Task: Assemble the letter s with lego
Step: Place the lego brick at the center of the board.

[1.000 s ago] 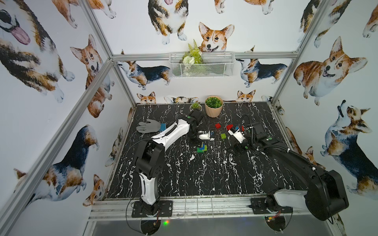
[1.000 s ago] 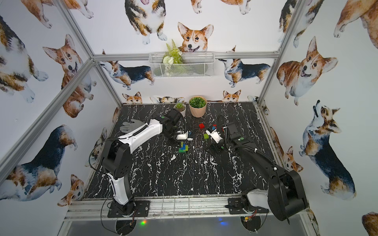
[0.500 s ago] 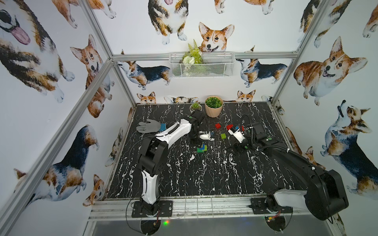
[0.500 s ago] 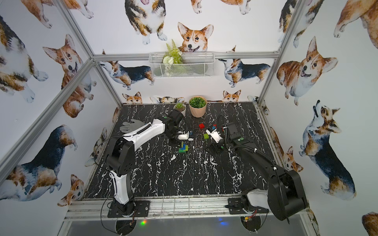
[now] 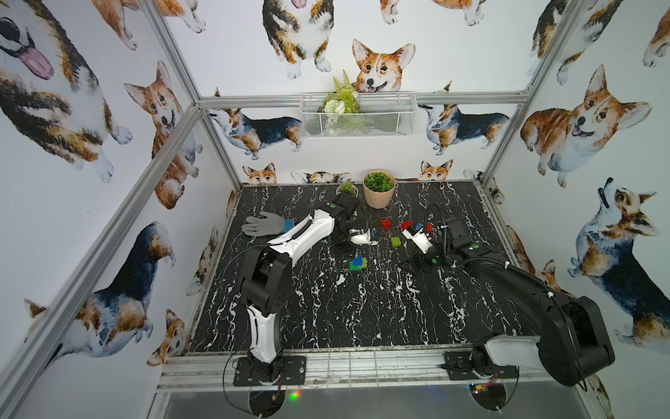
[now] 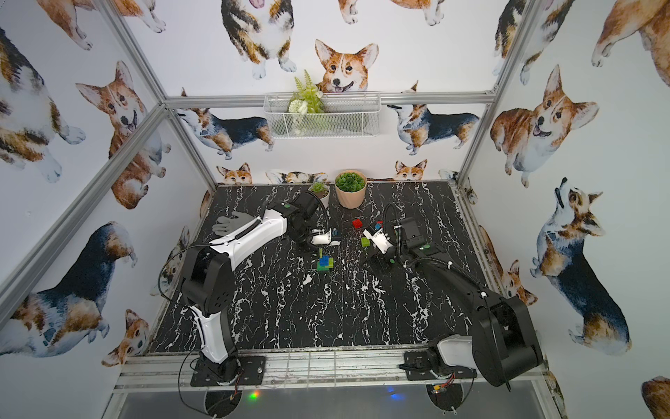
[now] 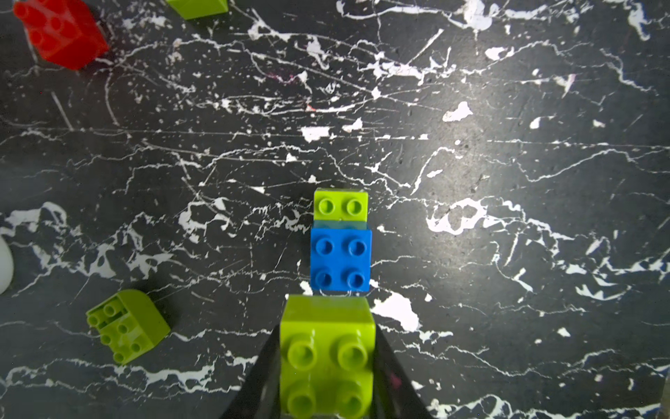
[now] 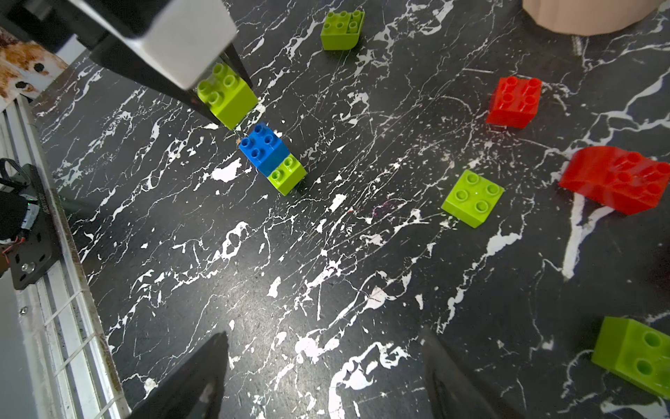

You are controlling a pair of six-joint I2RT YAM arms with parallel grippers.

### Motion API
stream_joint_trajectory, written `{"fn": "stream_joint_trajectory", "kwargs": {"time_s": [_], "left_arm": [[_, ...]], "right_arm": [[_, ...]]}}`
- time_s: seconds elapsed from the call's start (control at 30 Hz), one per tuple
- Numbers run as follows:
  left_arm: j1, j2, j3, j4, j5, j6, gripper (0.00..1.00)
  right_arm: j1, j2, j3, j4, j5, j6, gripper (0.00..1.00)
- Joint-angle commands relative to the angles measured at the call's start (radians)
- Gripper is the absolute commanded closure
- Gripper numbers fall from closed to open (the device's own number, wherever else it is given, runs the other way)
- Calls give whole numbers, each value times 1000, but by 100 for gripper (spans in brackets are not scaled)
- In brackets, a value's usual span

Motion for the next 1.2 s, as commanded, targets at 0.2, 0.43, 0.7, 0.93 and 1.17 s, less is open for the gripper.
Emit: {"fn": "stream_joint_trajectory", "kwargs": {"time_s": [0.2, 0.43, 0.7, 0.93, 1.17], "left_arm": [[112, -53, -137, 60, 9, -27, 77], [129, -31, -245, 136, -18, 32, 76], [137, 16, -281, 196, -60, 68, 75], [142, 32, -287, 219, -56, 76, 66], [153, 37, -266, 195, -48, 79, 51]], "right_arm": [[1, 9, 13, 31, -23, 15, 15], [0, 16, 23, 25, -26, 6, 15], [1, 15, 13, 26, -26, 2, 15], [0, 20, 16, 26, -22, -8, 16], [1, 20, 18, 16, -20, -15, 16]]}}
